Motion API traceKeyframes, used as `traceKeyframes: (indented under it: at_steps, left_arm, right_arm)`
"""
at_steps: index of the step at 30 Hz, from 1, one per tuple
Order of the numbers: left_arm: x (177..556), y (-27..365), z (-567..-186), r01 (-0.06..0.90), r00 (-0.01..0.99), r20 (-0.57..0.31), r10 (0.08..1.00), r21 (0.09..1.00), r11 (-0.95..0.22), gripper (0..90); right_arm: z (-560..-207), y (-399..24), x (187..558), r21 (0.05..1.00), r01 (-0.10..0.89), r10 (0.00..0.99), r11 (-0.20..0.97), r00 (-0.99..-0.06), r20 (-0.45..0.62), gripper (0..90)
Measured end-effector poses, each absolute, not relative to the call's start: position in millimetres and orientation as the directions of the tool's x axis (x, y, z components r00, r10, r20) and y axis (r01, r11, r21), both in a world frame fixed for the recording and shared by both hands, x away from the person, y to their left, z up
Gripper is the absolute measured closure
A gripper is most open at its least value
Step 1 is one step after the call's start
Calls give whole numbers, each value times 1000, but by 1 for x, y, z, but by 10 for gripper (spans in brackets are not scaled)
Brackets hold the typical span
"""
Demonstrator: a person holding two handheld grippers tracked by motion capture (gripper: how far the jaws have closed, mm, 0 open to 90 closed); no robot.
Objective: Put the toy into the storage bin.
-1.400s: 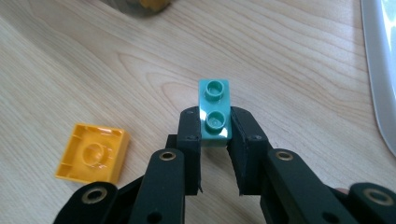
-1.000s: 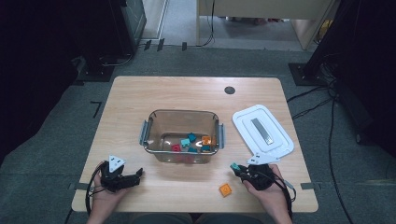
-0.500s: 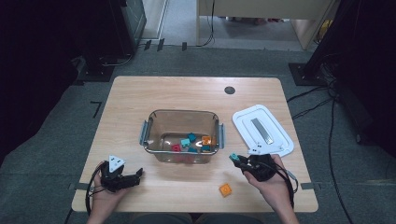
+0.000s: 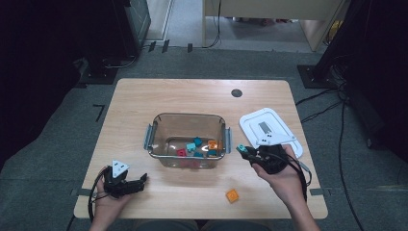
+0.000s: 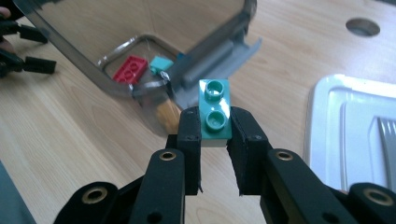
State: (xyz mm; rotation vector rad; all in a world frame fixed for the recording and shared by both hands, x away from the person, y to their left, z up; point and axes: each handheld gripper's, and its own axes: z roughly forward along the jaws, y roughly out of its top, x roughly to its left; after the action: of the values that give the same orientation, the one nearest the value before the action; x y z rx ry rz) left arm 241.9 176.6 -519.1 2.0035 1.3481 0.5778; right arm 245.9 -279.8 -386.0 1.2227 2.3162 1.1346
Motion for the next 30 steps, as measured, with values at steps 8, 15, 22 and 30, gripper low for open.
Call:
traceKeyframes:
  at_steps: [8,15,22,30]
  left_arm:
    - [242,177,-519,642,375,4,927,720,-263,70]
    - [242,177,-519,642,375,4,927,720,-263,70]
    - [242,177,-519,640,377,5,926,721,-265,70]
    - [242,176,-519,639,377,4,926,722,-263,70]
  right_arm:
    - [-363,-260,260,771,526,766,360,-638,78,763]
    - [-358,-236,273,769,511,740,383,-668,75,763]
    - [-360,-217,286,762,508,721,400,-689,81,763]
    - [-364,-201,297,757,514,711,403,-697,94,763]
